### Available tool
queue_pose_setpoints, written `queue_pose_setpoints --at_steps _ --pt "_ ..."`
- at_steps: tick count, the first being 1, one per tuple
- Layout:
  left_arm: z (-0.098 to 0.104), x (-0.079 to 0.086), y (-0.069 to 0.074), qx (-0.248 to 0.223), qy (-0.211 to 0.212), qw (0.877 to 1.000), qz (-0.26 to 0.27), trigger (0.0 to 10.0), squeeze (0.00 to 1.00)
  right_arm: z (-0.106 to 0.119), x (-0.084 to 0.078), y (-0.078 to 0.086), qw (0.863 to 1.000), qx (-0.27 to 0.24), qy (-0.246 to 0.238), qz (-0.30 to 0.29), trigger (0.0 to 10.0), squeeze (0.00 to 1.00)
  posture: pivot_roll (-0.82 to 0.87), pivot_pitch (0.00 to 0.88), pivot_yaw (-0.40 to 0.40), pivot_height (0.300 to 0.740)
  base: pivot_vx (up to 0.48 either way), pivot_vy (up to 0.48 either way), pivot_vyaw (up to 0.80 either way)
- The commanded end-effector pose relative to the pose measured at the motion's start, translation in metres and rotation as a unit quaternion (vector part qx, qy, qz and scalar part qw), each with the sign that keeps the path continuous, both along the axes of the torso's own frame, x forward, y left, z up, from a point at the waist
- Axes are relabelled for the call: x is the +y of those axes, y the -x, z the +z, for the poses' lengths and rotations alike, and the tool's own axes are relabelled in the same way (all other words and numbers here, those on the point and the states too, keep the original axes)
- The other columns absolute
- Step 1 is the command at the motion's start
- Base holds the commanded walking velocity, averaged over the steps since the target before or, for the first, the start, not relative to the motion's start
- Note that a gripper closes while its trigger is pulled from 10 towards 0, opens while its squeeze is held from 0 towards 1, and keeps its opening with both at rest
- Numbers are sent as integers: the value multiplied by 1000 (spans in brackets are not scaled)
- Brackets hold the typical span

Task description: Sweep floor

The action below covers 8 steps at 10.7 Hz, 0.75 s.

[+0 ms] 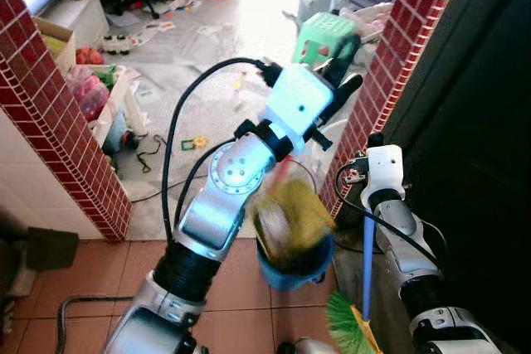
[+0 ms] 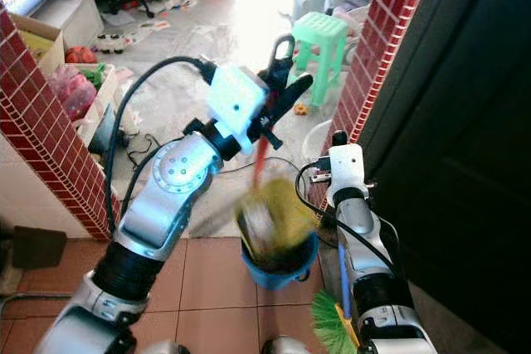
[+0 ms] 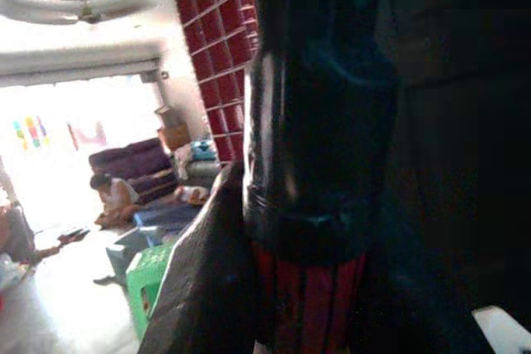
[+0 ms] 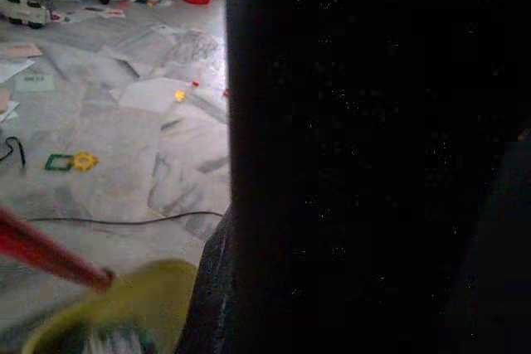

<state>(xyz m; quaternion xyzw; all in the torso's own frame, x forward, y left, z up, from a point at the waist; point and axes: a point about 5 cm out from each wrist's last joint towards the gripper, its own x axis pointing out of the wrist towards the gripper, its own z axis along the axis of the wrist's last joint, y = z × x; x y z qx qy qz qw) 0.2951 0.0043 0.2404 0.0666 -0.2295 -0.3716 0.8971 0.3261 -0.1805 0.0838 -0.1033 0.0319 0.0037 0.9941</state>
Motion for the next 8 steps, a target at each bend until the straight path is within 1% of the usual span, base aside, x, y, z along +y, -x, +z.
queue_pose_setpoints --at_steps 1,2,3,5,6,7,8 --pt "10 -2 4 -46 -14 999 -3 10000 0 10 0 -5 1000 -22 1 3 10000 0 -89 0 -38 740 0 0 0" --pt "6 -4 7 -66 -41 997 -12 10000 0 9 0 -5 1000 -21 1 2 10000 0 -87 0 -38 740 0 0 0" --pt "9 -4 10 -116 -66 991 -1 10000 0 9 0 -5 1000 -22 2 2 10000 0 -87 0 -38 740 0 0 0" --pt "13 -1 7 -106 -47 993 5 10000 0 8 0 -5 1000 -21 1 3 10000 0 -85 0 -40 740 0 0 0" --pt "22 6 4 -125 -29 991 35 10000 0 8 0 -5 1000 -21 1 4 10000 0 -85 0 -40 740 0 0 0" --pt "37 18 0 -145 -5 986 76 10000 0 8 1 -4 1000 -21 1 5 10000 0 -83 0 -40 740 0 0 0" --pt "53 31 -2 -173 12 978 112 10000 0 7 1 -4 1000 -18 0 5 10000 0 -78 0 -41 740 0 0 0"
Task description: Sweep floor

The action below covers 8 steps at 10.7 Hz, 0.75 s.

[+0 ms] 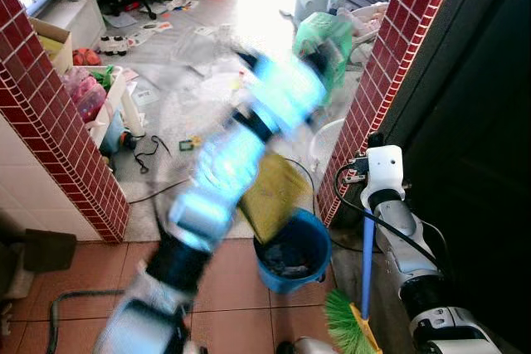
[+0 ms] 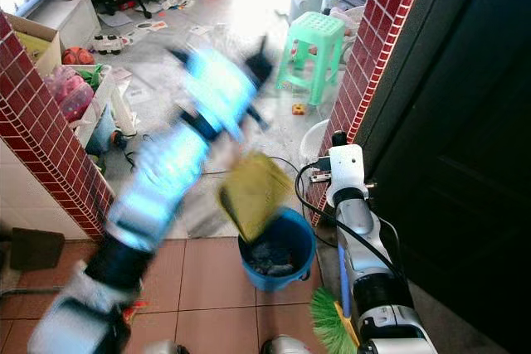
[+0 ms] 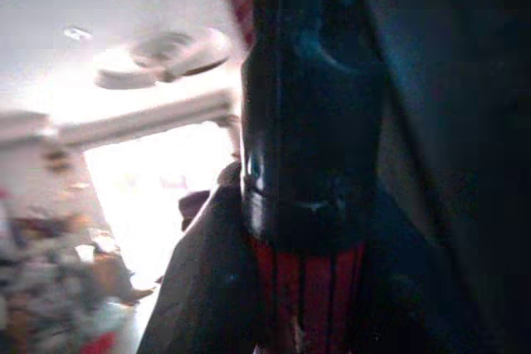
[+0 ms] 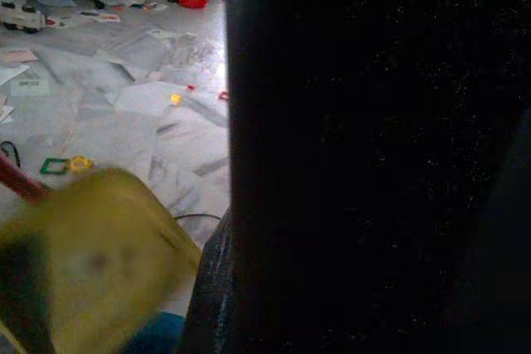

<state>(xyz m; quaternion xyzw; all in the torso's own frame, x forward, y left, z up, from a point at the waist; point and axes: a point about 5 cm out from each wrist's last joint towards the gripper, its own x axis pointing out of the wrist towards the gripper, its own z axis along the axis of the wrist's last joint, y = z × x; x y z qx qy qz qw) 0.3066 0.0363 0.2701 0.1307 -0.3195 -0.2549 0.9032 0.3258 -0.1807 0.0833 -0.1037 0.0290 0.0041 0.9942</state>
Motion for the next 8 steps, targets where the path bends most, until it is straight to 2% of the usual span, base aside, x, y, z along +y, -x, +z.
queue_pose_setpoints --at_steps 1,2,3,4,6,7,8 --pt "36 11 7 -81 23 996 32 10000 0 7 2 -5 1000 -15 -1 6 10000 0 -78 0 -41 740 0 0 0" --pt "50 25 5 -93 43 993 59 10000 0 7 4 -6 1000 -15 -2 8 10000 0 -78 0 -41 740 0 0 0" --pt "55 37 2 -98 49 990 89 10000 0 7 5 -6 1000 -14 -2 10 10000 0 -64 0 -46 740 0 0 0" --pt "47 48 -5 -85 39 988 124 10000 0 6 5 -6 1000 -12 -3 11 10000 0 -57 0 -49 740 0 0 0" --pt "1 77 -19 -16 -12 979 201 10000 0 5 6 -6 1000 -10 -4 14 10000 0 -61 0 -47 740 0 0 0" --pt "-22 89 -21 20 -26 973 229 10000 0 4 6 -5 1000 -9 -4 15 10000 0 -62 0 -45 740 0 0 0" --pt "-51 101 -19 60 -27 961 268 10000 0 3 6 -4 1000 -7 -8 18 10000 0 -63 0 -43 740 0 0 0"
